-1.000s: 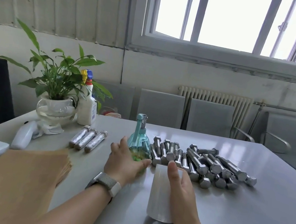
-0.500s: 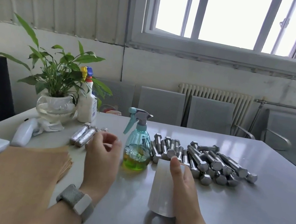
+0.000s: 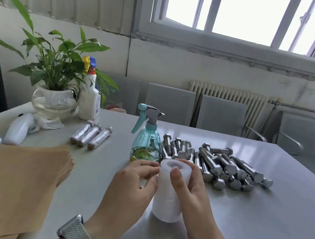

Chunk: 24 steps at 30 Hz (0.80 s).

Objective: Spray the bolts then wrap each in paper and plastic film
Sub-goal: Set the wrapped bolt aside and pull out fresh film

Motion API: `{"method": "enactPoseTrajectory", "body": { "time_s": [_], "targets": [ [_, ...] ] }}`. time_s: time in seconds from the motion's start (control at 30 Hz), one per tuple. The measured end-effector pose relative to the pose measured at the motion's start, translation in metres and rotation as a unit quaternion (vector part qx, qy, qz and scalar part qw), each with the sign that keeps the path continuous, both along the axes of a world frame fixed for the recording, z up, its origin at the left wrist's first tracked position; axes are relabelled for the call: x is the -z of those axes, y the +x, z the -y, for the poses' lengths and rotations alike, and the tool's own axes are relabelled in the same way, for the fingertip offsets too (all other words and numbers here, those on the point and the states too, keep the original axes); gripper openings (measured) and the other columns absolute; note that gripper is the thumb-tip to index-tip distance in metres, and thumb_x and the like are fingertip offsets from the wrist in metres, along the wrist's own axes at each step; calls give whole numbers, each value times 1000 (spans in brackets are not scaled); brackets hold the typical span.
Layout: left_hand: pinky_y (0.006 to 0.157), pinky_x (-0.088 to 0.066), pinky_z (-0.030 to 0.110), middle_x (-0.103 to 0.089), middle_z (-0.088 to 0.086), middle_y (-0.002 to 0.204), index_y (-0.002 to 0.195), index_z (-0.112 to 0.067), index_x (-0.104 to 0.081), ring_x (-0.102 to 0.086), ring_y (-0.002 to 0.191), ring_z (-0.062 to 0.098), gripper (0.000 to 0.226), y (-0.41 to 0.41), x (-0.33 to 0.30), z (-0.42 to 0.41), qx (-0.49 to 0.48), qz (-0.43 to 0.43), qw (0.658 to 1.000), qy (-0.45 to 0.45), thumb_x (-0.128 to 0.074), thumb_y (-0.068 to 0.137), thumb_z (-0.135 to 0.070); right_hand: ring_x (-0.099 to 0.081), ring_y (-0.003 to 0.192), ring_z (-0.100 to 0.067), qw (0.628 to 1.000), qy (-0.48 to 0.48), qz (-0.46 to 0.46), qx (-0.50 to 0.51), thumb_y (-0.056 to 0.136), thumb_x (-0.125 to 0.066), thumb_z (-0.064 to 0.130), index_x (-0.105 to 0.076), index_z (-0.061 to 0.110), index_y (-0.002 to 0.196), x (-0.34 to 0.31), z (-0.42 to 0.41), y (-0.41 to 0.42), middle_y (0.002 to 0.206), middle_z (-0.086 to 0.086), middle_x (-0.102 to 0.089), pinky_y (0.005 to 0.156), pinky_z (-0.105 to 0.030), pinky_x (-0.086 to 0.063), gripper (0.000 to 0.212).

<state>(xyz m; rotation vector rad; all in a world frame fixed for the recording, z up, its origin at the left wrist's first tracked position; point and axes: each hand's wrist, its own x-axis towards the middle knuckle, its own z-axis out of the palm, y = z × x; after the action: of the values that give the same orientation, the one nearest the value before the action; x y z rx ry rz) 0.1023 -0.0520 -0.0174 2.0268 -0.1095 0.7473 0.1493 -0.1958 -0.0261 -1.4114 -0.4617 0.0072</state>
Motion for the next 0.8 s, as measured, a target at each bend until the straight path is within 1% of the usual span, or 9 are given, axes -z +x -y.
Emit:
{"method": "enactPoseTrajectory", "body": {
  "time_s": [0.13, 0.2, 0.3, 0.4, 0.47, 0.57, 0.63, 0.7, 0.8],
  "targets": [
    [75, -42, 3, -67, -25, 97, 90, -28, -79, -61, 94, -10, 10, 0, 2, -3, -17, -9, 1000, -6, -72, 85, -23, -71, 97, -16, 1000, 2, 0, 9, 65, -71, 62, -57, 27, 116, 1, -1, 1, 105, 2, -73, 72, -25, -56, 64],
    [73, -45, 6, -66, -27, 94, 82, -30, -79, -63, 89, -7, 6, -1, 2, -1, -21, -15, 1000, -1, -74, 82, -27, -71, 96, -15, 1000, 6, -8, 16, 65, -71, 62, -58, 26, 117, 1, 0, 2, 104, 2, -73, 71, -23, -55, 64],
    [76, -53, 25, -67, -25, 90, 77, -28, -77, -65, 83, -2, 3, -2, 3, -1, -22, -27, 999, 13, -76, 80, -28, -70, 99, -15, 999, 9, -27, 31, 65, -68, 65, -61, 23, 116, 0, 0, 2, 105, 2, -72, 73, -25, -56, 67],
    [73, -55, 34, -66, -24, 89, 76, -28, -74, -65, 80, 1, 4, -3, 3, -1, -25, -25, 999, 25, -76, 79, -30, -70, 102, -26, 995, 39, -87, 34, 68, -70, 66, -61, 16, 116, -1, 1, 3, 110, -11, -70, 81, -38, -58, 70],
    [71, -55, 33, -65, -24, 92, 83, -32, -72, -64, 80, 0, 11, -5, 2, -1, -22, -18, 999, 31, -69, 79, -42, -68, 104, -34, 987, 69, -147, 13, 77, -66, 67, -60, 7, 120, -3, 2, 2, 113, -21, -68, 83, -42, -58, 74],
    [73, -54, 27, -60, -31, 106, 108, -42, -68, -62, 89, -5, 39, -6, 3, 1, -2, -31, 998, 50, -57, 77, -63, -69, 96, -31, 962, 126, -237, -40, 81, -56, 67, -63, 2, 123, -7, 7, 3, 109, -23, -69, 75, -39, -59, 78],
    [76, -53, 22, -56, -35, 115, 117, -42, -67, -59, 96, -8, 47, -6, 5, 3, 9, -30, 997, 75, -60, 78, -67, -67, 97, -33, 952, 151, -261, -59, 83, -55, 66, -62, 1, 125, -6, 8, 5, 109, -23, -68, 85, -46, -57, 78],
    [79, -52, 21, -56, -35, 118, 114, -40, -70, -57, 102, -10, 42, -6, 7, 4, -5, -18, 996, 87, -64, 80, -64, -65, 99, -35, 946, 166, -272, -58, 83, -54, 65, -60, 0, 127, -5, 8, 6, 110, -23, -67, 92, -49, -53, 79],
    [79, -50, 18, -58, -35, 115, 101, -36, -75, -55, 104, -11, 32, -7, 7, 7, -49, -9, 993, 103, -67, 79, -58, -67, 96, -30, 944, 180, -272, -54, 83, -55, 64, -62, 3, 125, -5, 6, 6, 106, -20, -68, 78, -41, -58, 74]
  ]
}}
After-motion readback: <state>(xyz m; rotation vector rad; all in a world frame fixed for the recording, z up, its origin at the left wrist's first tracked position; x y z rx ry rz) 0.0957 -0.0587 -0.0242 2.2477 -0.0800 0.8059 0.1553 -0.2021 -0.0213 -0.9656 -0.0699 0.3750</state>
